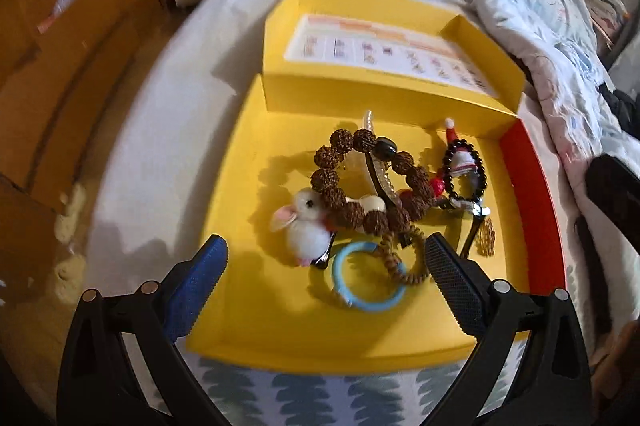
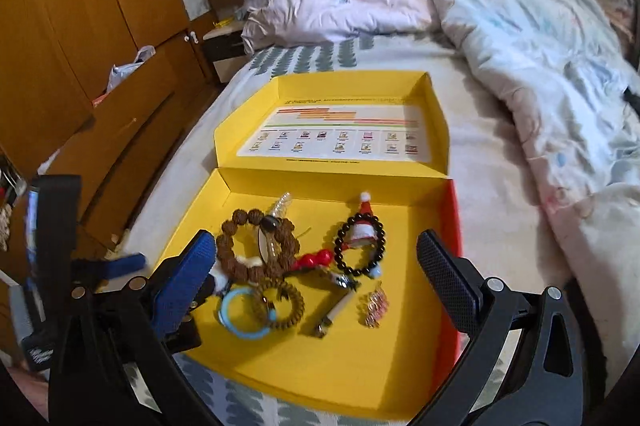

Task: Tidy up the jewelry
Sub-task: 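Move both tools down into the yellow box toward the bead bracelets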

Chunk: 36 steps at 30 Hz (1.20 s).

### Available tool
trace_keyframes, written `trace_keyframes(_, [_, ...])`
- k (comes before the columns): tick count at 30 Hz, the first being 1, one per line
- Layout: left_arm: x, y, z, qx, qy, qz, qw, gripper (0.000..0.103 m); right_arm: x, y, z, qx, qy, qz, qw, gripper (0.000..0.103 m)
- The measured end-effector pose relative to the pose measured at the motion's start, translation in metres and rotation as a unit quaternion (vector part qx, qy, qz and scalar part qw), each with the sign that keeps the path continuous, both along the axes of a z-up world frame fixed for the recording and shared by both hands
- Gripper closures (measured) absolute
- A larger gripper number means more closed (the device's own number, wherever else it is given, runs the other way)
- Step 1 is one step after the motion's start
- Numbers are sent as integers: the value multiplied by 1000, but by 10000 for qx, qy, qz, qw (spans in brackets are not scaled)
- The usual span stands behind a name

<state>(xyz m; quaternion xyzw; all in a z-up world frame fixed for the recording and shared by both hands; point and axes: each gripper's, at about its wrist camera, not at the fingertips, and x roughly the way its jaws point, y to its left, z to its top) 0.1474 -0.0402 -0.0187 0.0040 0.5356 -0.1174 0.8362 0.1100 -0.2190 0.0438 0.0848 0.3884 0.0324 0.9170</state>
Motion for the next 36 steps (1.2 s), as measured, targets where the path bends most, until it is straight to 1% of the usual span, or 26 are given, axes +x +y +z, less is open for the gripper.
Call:
trace_keyframes(3, [13,-1,-6,-110,48,-1,9999,6,14,-8,-10,179,87,-27,9998,3])
trace_keyframes(6, [23,-5,-12,2,67,-1,10000,6,30,-16,-27,215,324,-141,9991,3])
trace_keyframes(8, [30,-8,-13,5,122,-60,9999,6,40,-17,-38,166,456,-196,9986,3])
trace_keyframes(11, [37,-12,-16,48,154,-182,9997,6,48,-19,-46,62,536,-237,9983,4])
trace_keyframes(14, [41,-15,-18,57,165,-268,9995,6,56,-22,-54,132,662,-271,9974,4])
trace_keyframes(19, [49,-12,-24,65,209,-267,9994,6,71,-29,-68,231,933,-347,9948,4])
trace_keyframes(24, [57,-15,-35,112,312,-291,9990,6,85,-40,-88,373,1263,-456,9902,11])
trace_keyframes(26, [59,-15,-41,131,380,-276,9988,6,90,-44,-97,255,1388,-532,9886,18])
trace_keyframes(29, [60,-16,-48,108,454,-278,9985,6,94,-49,-111,216,1608,-639,9847,25])
trace_keyframes(30, [61,-16,-50,122,473,-278,9984,6,95,-50,-115,165,1655,-643,9840,26])
trace_keyframes(32, [62,-17,-53,157,489,-274,9983,6,96,-47,-118,-90,1653,-649,9841,27])
trace_keyframes(34, [62,-17,-54,176,496,-277,9982,6,97,-44,-118,-156,1660,-650,9839,27])
trace_keyframes(36, [63,-17,-55,156,491,-292,9982,6,98,-41,-120,-332,1696,-634,9829,27])
